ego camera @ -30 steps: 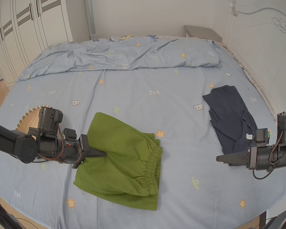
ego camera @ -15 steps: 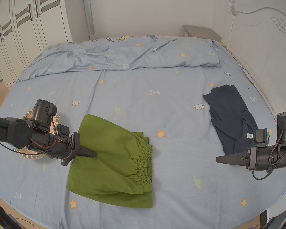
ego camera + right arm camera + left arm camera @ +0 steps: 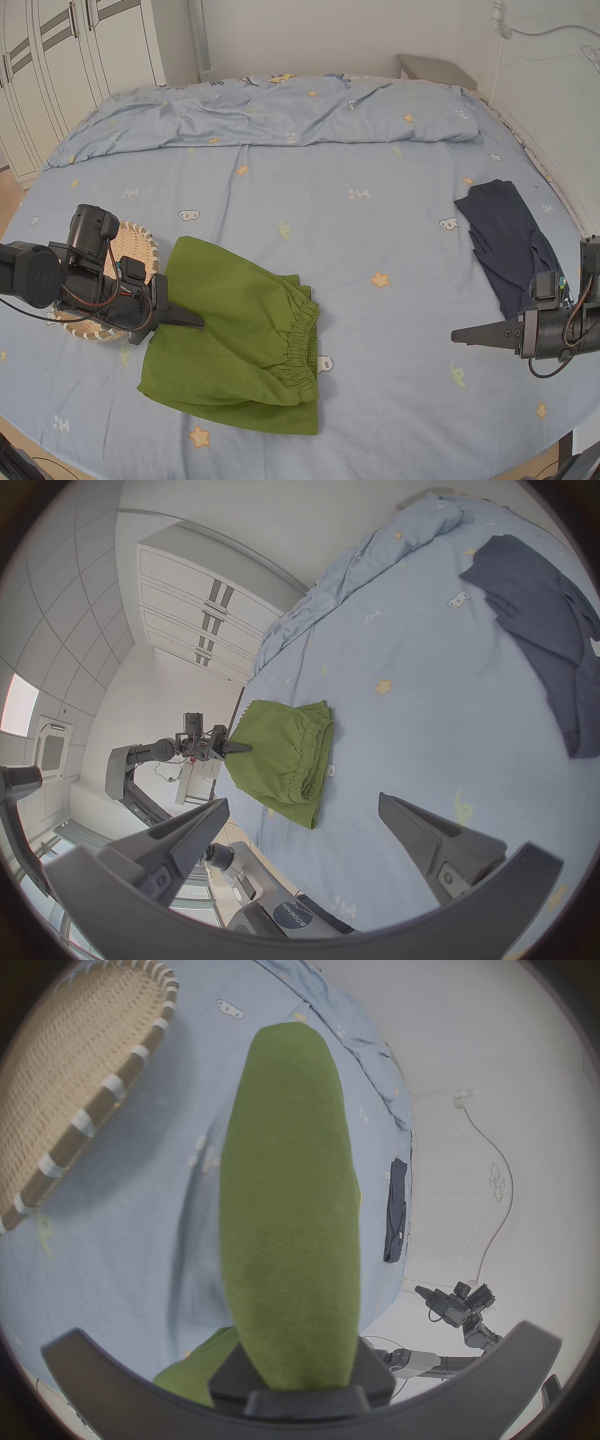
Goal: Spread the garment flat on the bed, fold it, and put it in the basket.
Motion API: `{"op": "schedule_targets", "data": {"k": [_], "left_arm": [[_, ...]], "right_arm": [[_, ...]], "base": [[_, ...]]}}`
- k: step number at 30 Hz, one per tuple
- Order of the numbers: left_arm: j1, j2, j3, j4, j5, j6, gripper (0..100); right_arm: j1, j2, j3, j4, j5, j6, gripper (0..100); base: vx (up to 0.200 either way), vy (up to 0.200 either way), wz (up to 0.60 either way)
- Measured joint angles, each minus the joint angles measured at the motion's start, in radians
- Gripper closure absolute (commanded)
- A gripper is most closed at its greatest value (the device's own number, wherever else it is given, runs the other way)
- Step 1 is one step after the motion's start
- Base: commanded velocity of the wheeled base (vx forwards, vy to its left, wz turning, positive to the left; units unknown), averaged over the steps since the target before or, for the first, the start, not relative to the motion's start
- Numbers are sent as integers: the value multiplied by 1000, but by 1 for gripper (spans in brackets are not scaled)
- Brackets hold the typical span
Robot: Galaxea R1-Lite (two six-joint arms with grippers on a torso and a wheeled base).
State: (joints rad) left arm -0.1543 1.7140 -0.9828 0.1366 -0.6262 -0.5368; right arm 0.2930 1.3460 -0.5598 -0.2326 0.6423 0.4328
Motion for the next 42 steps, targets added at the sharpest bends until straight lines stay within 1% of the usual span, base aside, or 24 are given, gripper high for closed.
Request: {"op": "schedule_targets", "data": {"k": [9,11,17,21,24,26,29,32,35,38,42], "left_arm": [[-2,0,5,0,1,4,100],[-13,0,12,-1,5,19,100],[-80,-8,49,-2,15,68,100],[-164,-26,47,-1,18,82,100],[-236,-41,7,21,20,101,100],[-266,-47,-29,50,20,122,100],[-293,-56,-91,144,21,187,100],[-306,-60,-149,231,22,289,100],[-307,-63,-221,302,25,348,100],[-298,-69,-286,342,27,383,100],[-259,-93,-333,339,31,406,100]], "right_arm": [[0,0,0,0,0,-1,0],[0,0,0,0,0,-1,0],[0,-3,0,0,0,-1,0],[-1,-6,-1,0,-1,0,0],[-1,-8,-1,0,-2,-1,0],[-3,-9,-1,0,-6,-1,0],[-2,-10,-1,0,-15,-1,0],[-1,-13,-1,0,-23,-1,0],[-2,-16,-1,0,-27,-1,0],[-4,-20,-1,-1,-31,-1,0],[-8,-25,-3,-2,-32,-2,0]], "base": [[0,200,0],[0,0,0],[0,0,0],[0,0,0],[0,0,0],[0,0,0],[0,0,0],[0,0,0],[0,0,0],[0,0,0],[0,0,0]]}}
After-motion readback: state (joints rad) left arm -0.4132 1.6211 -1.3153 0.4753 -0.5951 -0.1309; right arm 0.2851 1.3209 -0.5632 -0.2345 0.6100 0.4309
